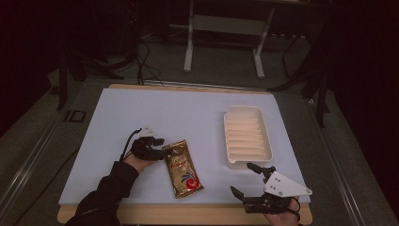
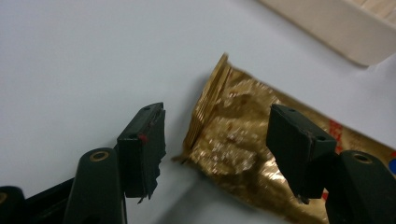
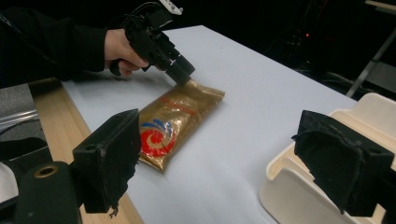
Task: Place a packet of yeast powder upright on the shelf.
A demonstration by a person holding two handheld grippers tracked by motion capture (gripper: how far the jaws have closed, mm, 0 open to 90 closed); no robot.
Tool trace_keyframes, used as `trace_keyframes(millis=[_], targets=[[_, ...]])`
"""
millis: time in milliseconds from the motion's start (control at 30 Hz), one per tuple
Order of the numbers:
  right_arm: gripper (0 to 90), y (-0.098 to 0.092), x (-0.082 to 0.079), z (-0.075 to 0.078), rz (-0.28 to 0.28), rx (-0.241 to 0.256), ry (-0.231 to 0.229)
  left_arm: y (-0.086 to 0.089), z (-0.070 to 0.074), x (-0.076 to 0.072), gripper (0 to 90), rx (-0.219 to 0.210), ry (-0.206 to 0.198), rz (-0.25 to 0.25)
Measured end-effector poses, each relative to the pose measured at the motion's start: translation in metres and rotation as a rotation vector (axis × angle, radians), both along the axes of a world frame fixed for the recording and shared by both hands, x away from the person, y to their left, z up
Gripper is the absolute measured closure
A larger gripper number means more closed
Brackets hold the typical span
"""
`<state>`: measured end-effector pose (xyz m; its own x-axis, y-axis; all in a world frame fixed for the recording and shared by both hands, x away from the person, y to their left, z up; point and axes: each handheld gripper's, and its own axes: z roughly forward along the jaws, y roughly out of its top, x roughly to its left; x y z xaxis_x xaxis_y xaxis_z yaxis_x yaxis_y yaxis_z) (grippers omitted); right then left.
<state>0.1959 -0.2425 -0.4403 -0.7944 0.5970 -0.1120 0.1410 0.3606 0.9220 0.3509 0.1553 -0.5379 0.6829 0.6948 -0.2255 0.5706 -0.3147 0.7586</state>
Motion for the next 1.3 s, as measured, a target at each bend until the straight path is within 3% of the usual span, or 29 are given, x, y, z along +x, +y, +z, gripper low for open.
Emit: trace_keyframes(millis=[67, 267, 400, 533, 667, 833, 1000, 1200, 1300], targets=[[14.6, 0.000, 0.000, -0.001, 0.000, -0.004, 0.004, 0.001, -0.002, 0.001, 42.0, 0.002, 0.011, 0.002], [14.6, 0.001, 0.001, -0.001, -0.002, -0.005, 0.004, -0.003, -0.009, 0.004, 44.8, 0.018, 0.094, -0.020], [14.6, 0.001, 0.000, -0.001, 0.000, -0.004, 0.004, -0.005, -0.010, 0.001, 47.6, 0.061, 0.062, -0.023], [14.6, 0.002, 0.000, -0.001, 0.002, -0.008, 0.002, -0.010, -0.010, -0.006, 57.9, 0.118, 0.008, -0.027], [14.6, 0.002, 0.000, -0.001, 0.004, -0.008, 0.003, -0.015, -0.009, -0.010, 70.8, 0.162, -0.021, -0.033], [15.8, 0.002, 0.000, -0.001, 0.003, -0.009, 0.004, -0.021, -0.009, -0.014, 85.7, 0.177, -0.030, -0.029], [15.9, 0.002, 0.000, 0.000, 0.000, -0.003, 0.004, -0.021, -0.003, -0.014, 88.2, 0.144, -0.006, -0.014], [15.8, 0.001, -0.001, 0.002, -0.012, 0.001, -0.015, -0.024, 0.020, -0.021, 88.8, 0.120, -0.062, -0.044], [15.9, 0.001, -0.001, 0.003, -0.012, 0.003, -0.017, -0.025, 0.026, -0.023, 88.9, 0.114, -0.068, -0.055]])
